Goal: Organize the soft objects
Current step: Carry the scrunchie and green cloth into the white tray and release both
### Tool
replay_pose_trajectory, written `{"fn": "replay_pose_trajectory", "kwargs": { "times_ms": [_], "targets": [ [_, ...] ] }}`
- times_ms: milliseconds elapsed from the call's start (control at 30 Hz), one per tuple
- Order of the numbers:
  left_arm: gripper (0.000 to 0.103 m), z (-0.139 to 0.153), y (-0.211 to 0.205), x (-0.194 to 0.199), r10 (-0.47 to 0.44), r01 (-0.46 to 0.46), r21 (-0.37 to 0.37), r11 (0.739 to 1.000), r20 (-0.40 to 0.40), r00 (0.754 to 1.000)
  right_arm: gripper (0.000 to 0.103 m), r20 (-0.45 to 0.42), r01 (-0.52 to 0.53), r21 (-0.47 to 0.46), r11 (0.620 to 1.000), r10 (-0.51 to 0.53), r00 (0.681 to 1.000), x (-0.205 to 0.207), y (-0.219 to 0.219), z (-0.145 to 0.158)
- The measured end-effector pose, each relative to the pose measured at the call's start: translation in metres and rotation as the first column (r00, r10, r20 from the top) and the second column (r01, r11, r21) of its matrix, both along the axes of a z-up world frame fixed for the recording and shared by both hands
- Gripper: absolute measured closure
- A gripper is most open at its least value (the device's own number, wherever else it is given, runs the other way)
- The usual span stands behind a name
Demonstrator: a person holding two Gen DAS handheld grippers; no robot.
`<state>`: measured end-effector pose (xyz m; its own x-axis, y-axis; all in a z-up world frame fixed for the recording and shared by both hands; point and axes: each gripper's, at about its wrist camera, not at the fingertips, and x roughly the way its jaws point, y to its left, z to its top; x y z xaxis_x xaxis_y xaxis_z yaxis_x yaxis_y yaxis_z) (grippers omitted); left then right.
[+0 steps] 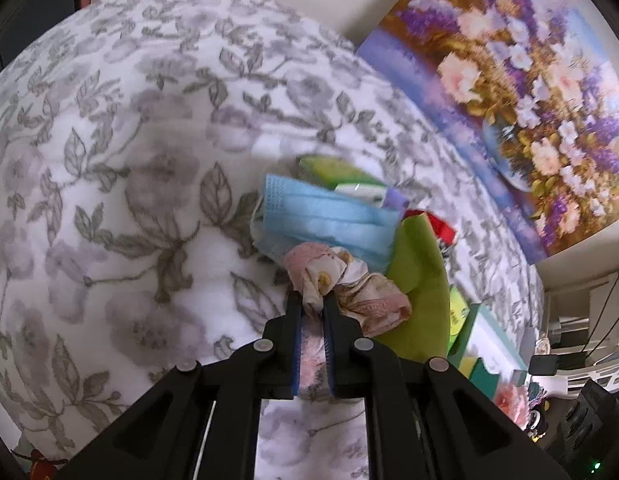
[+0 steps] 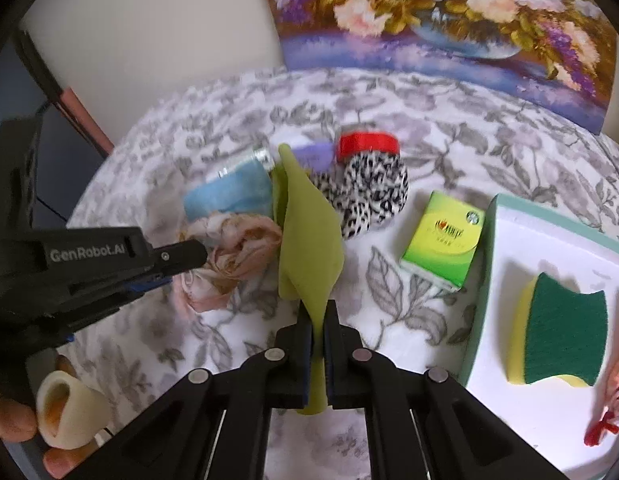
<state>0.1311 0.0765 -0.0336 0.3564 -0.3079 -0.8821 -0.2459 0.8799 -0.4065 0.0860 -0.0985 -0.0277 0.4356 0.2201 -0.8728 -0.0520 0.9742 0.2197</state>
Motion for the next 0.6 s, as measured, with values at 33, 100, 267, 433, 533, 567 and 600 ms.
{"fn": "replay_pose_trajectory", "kwargs": {
  "times_ms": [33, 100, 267, 433, 533, 567, 600],
  "targets": [
    [0.093, 0.005, 0.000, -0.001, 0.000, 0.000, 0.001, 1.000, 0.016, 1.000, 0.098, 0.011, 0.006, 0.009, 1.000, -0.006, 1.000, -0.001, -0.002, 0.004],
    [0.093, 0.013, 0.000, -0.003, -0.002, 0.002, 0.004, 1.000, 0.043, 0.999, 0.098, 0.031, 0.017, 0.021, 1.000, -0.018, 0.999, -0.002, -0.004, 0.012],
    [0.093, 0.039, -0.002, -0.009, -0.010, 0.010, 0.004, 1.000, 0.124, 0.992, 0.098, 0.095, 0.038, 0.035, 0.999, -0.042, 0.995, -0.009, -0.012, 0.036],
    [0.093, 0.063, 0.000, -0.017, -0.005, 0.005, 0.001, 1.000, 0.192, 0.981, 0.098, 0.167, 0.077, 0.048, 0.996, -0.084, 0.982, -0.020, -0.027, 0.063],
    [0.093, 0.079, 0.001, -0.023, -0.001, 0.000, 0.006, 1.000, 0.236, 0.972, 0.098, 0.214, 0.103, 0.058, 0.993, -0.113, 0.970, -0.028, -0.038, 0.080],
    [0.093, 0.083, -0.001, -0.026, -0.004, 0.001, 0.010, 1.000, 0.248, 0.969, 0.098, 0.231, 0.114, 0.058, 0.992, -0.124, 0.965, -0.031, -0.042, 0.086],
    [0.093, 0.090, -0.002, -0.028, -0.009, 0.005, 0.018, 1.000, 0.265, 0.964, 0.098, 0.243, 0.123, 0.058, 0.991, -0.134, 0.961, -0.034, -0.046, 0.090]
  ]
}}
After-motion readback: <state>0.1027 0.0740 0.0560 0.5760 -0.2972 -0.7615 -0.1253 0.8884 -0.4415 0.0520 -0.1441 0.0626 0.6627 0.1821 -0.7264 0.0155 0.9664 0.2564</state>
